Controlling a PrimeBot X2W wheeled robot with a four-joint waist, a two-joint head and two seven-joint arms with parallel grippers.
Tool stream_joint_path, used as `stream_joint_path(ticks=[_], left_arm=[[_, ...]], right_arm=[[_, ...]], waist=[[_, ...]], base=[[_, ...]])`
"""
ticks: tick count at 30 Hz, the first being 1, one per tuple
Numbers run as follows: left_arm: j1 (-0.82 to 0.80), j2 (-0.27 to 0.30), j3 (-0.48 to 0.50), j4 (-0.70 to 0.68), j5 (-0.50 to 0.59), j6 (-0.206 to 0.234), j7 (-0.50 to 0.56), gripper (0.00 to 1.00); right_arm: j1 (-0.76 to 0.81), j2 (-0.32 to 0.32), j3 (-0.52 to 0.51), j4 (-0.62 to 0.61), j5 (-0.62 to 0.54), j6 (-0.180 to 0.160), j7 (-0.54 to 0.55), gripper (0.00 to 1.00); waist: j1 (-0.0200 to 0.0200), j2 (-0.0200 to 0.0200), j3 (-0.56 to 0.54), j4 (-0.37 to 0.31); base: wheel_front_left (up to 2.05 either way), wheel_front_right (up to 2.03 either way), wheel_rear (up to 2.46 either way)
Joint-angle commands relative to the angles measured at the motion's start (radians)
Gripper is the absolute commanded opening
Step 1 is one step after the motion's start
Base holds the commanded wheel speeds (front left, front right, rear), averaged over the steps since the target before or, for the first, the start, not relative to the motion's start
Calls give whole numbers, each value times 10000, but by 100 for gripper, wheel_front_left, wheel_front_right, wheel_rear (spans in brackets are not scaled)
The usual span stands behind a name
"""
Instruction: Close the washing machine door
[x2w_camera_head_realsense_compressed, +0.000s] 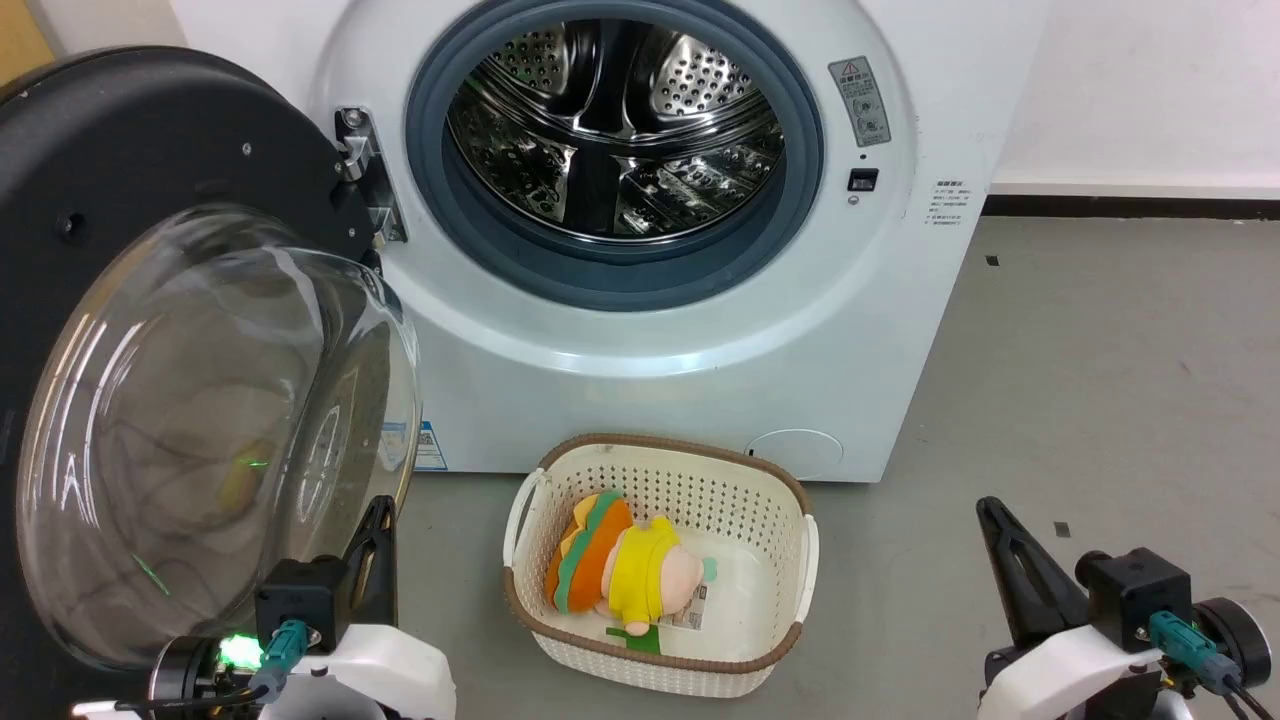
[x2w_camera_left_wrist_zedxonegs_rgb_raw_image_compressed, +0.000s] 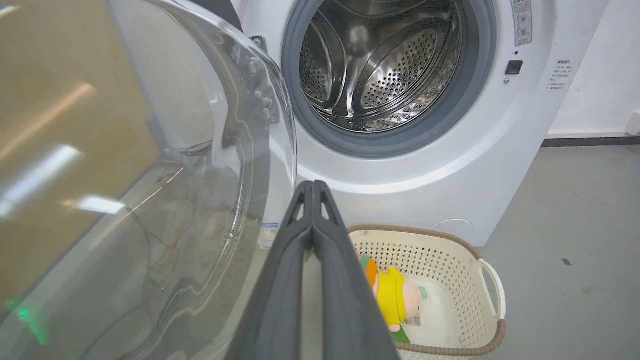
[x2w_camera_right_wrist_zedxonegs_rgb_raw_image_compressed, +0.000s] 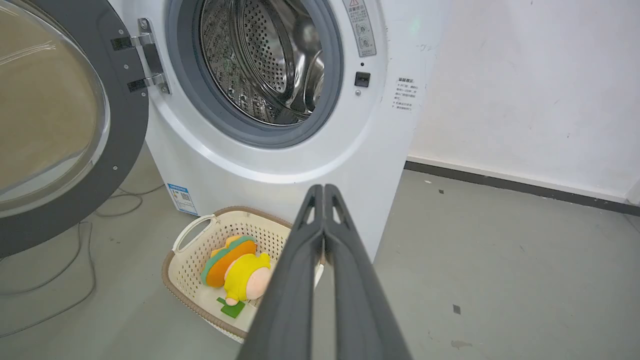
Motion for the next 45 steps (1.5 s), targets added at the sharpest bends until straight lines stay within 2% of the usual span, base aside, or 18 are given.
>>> stream_joint_path(ticks=[1,25,26,39,40,41,42,45], left_arm=[[-94,1,9,-39,30,-43,3,0],[-94,1,9,-39,30,-43,3,0],[0,0,-2,0,0,0,0,100],[-64,0,-121,55,-42,237,-210,100],[-73,0,-133,57,-43,260,-231,64],[-83,0,-144,56,-40,283,-252,24],[-93,0,-155,56,-41,304,-273,0],[-135,7,-184,47,-37,357,-336,0]], right_arm=[[-140,47,-3,-39,-78,6,5,0],[-140,47,-3,-39,-78,6,5,0],[0,0,-2,0,0,0,0,100],[9,4,-150,-3,218,-1,-210,100],[12,4,-161,-8,241,-1,-231,100],[13,5,-174,-15,262,-1,-252,100],[14,5,-187,-24,287,-1,-273,100],[19,6,-230,-47,355,-1,-336,100]], waist=[[0,0,0,0],[0,0,0,0],[0,0,0,0],[0,0,19,2],[0,0,21,3],[0,0,22,6],[0,0,24,9],[0,0,28,27]], base=[[0,0,0],[0,0,0],[0,0,0],[0,0,0],[0,0,0],[0,0,0],[0,0,0],[0,0,0]])
